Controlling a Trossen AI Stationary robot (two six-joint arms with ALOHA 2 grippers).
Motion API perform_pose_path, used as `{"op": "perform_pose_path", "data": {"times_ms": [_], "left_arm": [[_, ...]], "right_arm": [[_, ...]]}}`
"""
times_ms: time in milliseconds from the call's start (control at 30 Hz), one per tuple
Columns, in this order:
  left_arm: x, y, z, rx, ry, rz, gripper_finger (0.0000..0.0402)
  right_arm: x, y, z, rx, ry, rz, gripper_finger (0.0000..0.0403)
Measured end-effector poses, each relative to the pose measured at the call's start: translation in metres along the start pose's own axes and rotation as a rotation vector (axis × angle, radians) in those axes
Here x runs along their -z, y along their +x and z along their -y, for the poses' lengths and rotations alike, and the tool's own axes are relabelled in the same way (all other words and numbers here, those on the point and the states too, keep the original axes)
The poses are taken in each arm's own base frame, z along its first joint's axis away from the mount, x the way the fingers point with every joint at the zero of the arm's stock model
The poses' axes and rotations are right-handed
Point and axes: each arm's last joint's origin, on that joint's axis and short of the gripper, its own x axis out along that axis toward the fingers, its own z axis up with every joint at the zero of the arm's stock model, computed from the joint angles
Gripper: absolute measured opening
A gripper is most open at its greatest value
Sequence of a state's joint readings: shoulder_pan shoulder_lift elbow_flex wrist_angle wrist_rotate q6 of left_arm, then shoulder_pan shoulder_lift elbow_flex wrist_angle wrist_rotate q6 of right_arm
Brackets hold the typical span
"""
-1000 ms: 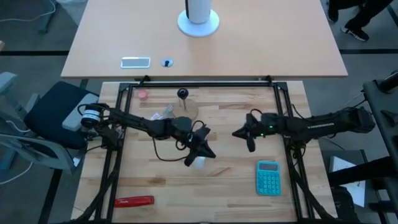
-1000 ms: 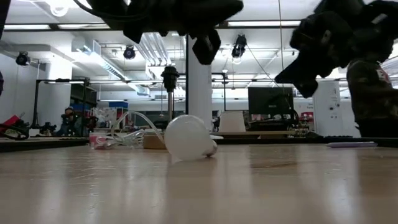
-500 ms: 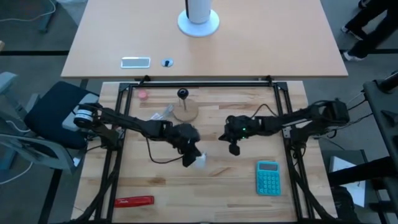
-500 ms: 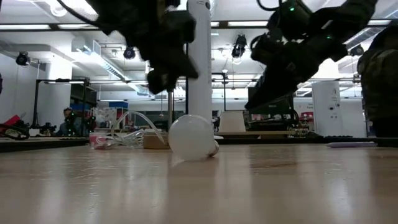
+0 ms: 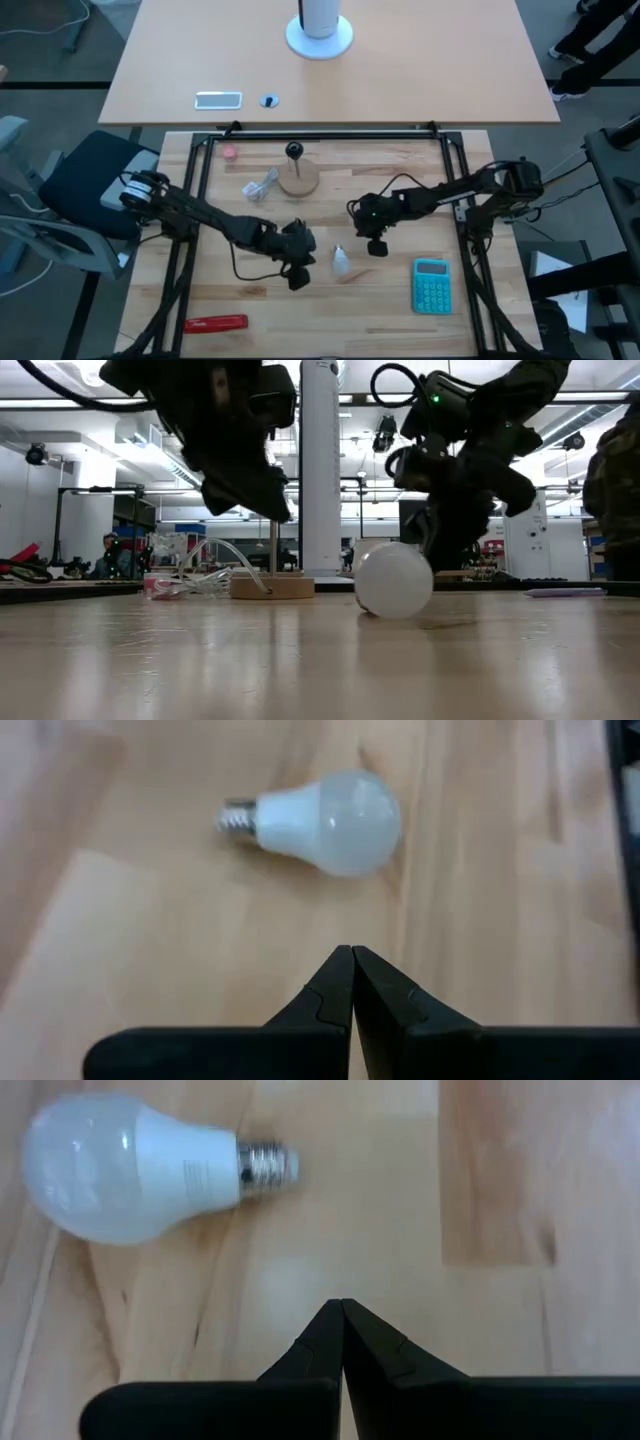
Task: Screw lightbulb
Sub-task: Insert the lightbulb into the wooden table lamp
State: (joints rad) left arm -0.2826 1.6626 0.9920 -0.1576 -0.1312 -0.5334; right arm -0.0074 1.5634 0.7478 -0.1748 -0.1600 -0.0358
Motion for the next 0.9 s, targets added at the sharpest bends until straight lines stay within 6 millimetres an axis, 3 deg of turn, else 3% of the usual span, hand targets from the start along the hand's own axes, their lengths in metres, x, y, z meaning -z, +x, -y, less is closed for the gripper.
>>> {"op": "perform_pose_path", "data": {"times_ms": [267,600,900], "left_arm": [[0.000,0.024,-0.001,-0.102,0.134,0.110,0.0000],[0.009,0.056,-0.004,-0.194,0.415,0.110,0.0000],[0.020,0.072,-0.010,-0.222,0.422,0.063,0.0018]], "right_arm": [[-0.004,0.007,-0.010,-0.024,-0.015,0.054,0.0000],[-0.009,0.043,-0.013,-0.080,-0.049,0.146,0.0000],[-0.016,0.065,-0.012,-0.100,-0.041,0.207,0.0000]]}}
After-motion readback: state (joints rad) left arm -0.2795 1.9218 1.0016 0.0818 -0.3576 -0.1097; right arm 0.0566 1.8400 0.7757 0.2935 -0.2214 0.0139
